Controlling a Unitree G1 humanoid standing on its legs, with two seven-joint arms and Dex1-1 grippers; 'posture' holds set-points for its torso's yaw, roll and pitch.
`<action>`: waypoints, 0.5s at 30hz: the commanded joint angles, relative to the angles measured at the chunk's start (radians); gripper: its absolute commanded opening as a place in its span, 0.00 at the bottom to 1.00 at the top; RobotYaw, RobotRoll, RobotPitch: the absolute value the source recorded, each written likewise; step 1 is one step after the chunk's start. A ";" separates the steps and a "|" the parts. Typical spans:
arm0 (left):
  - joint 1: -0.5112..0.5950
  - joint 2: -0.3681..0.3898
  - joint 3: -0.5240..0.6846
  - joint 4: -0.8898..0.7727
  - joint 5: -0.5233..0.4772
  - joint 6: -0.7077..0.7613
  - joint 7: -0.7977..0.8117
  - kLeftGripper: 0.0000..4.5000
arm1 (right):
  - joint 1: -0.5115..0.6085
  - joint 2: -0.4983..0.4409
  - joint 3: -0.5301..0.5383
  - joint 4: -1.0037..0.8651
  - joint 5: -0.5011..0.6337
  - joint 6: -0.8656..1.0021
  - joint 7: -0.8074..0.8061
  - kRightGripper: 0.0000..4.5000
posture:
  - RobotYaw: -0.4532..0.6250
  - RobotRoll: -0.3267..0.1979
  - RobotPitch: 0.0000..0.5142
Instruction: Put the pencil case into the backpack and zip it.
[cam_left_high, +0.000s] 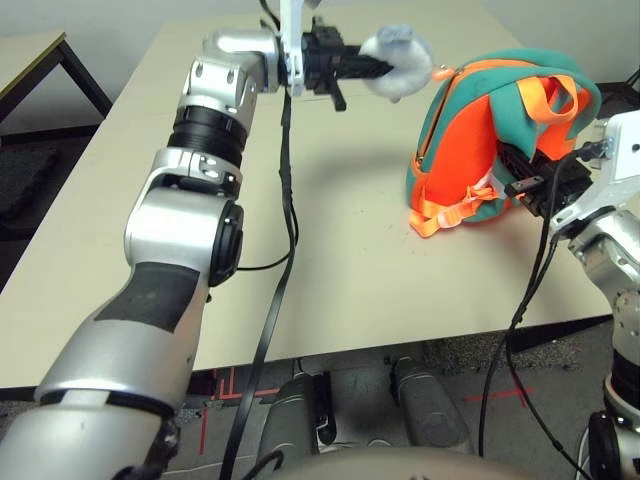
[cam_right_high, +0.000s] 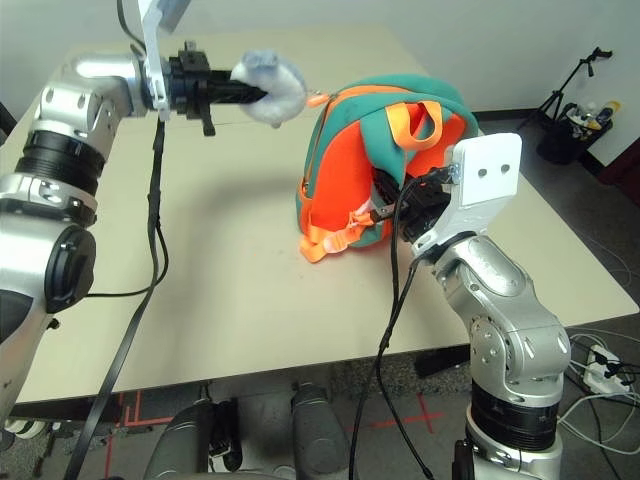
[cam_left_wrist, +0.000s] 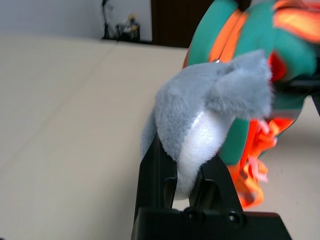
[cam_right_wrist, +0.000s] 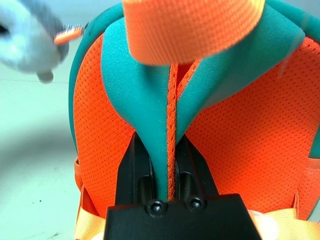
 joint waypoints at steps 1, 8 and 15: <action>0.060 0.031 0.030 0.022 0.004 0.024 0.065 0.05 | -0.003 0.009 0.003 0.000 0.002 -0.007 0.002 0.06 | 0.19 0.62 0.21; 0.169 -0.007 0.015 -0.029 -0.016 0.094 0.079 0.05 | 0.003 0.016 0.000 -0.003 -0.001 -0.009 -0.001 0.06 | 0.18 0.62 0.22; 0.317 -0.109 -0.031 -0.066 -0.007 0.145 0.111 0.05 | 0.003 0.029 0.004 0.004 -0.009 -0.020 -0.006 0.06 | 0.18 0.62 0.21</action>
